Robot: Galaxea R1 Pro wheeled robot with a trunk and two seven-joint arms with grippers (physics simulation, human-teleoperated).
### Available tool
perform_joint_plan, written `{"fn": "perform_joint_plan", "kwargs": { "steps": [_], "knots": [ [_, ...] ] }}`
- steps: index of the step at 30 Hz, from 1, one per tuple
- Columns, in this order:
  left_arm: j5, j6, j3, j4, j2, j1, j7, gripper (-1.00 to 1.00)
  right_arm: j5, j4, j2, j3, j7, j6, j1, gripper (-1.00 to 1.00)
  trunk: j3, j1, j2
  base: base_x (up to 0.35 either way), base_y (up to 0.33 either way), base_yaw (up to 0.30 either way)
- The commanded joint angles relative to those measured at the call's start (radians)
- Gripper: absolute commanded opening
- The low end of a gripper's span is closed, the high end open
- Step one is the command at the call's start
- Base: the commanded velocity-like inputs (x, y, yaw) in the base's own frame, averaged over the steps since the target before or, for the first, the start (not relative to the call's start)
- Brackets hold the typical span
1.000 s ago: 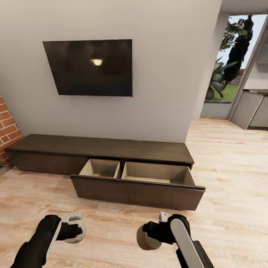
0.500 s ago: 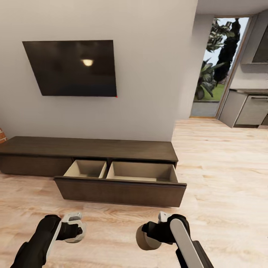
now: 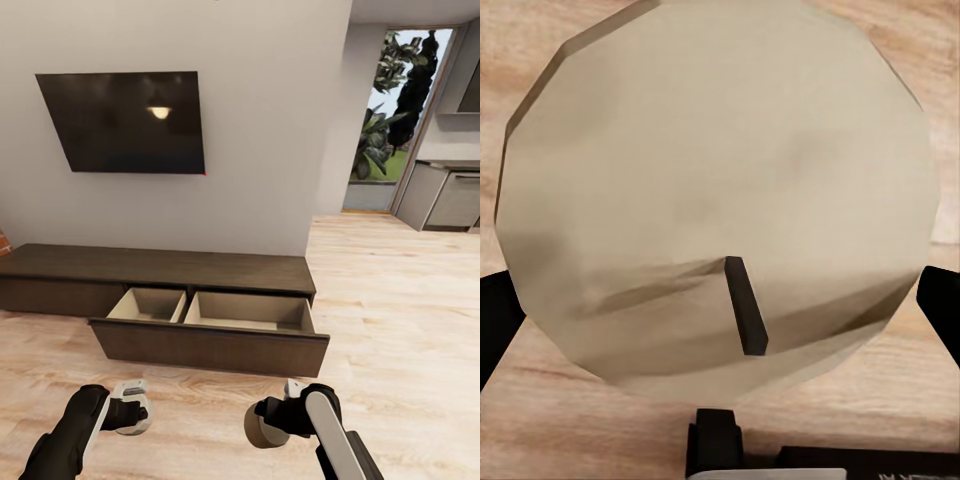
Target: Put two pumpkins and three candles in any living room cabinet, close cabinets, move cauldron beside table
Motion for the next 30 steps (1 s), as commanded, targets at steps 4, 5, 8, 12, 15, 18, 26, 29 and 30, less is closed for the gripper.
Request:
{"fn": "perform_joint_plan", "kwargs": {
  "steps": [4,5,8,12,15,18,26,29,30],
  "knots": [
    [0.0,0.002,0.0,0.0,-0.001,0.0,0.001,-1.0,-0.002,0.001,-0.003,-0.003,0.005,0.0,0.0,-1.0,0.013,-0.015,0.028,0.002,-0.005,0.007],
    [0.0,0.003,0.0,0.0,-0.001,0.0,0.001,-1.0,-0.002,0.002,-0.004,-0.004,0.006,0.001,0.0,-1.0,0.016,-0.019,0.035,0.001,-0.002,0.002],
    [0.0,0.003,0.0,0.0,-0.001,0.0,0.001,-1.0,-0.001,0.006,-0.004,-0.003,0.008,0.002,0.0,-1.0,0.025,-0.031,0.056,0.0,-0.001,0.001],
    [0.0,0.003,0.0,0.0,-0.002,0.0,0.001,-1.0,-0.001,0.02,-0.004,0.0,0.008,0.002,0.0,-1.0,0.038,-0.046,0.084,0.0,0.0,0.0],
    [0.0,0.003,0.0,0.0,-0.002,0.0,0.001,-1.0,-0.001,0.024,-0.004,-0.004,0.008,0.002,0.0,-1.0,0.047,-0.058,0.105,0.0,0.0,0.0],
    [0.0,0.003,0.0,0.0,-0.002,0.0,0.001,-1.0,0.0,0.025,-0.001,-0.007,0.004,0.001,0.0,-1.0,0.056,-0.069,0.126,0.0,0.0,0.0],
    [0.0,0.005,0.0,0.0,-0.002,0.0,0.001,-1.0,0.002,0.019,0.001,0.001,-0.003,-0.004,0.0,-1.0,0.082,-0.1,0.182,0.0,0.0,0.0],
    [0.0,0.005,0.0,0.0,-0.002,0.0,0.001,-1.0,0.003,0.018,0.003,0.003,-0.004,-0.005,0.0,-1.0,0.091,-0.111,0.203,0.0,0.0,0.0],
    [0.0,0.005,0.0,0.0,-0.002,0.0,0.001,-1.0,0.004,0.018,0.004,0.003,-0.005,-0.005,0.0,-1.0,0.094,-0.115,0.21,0.0,0.0,0.0]
  ]
}}
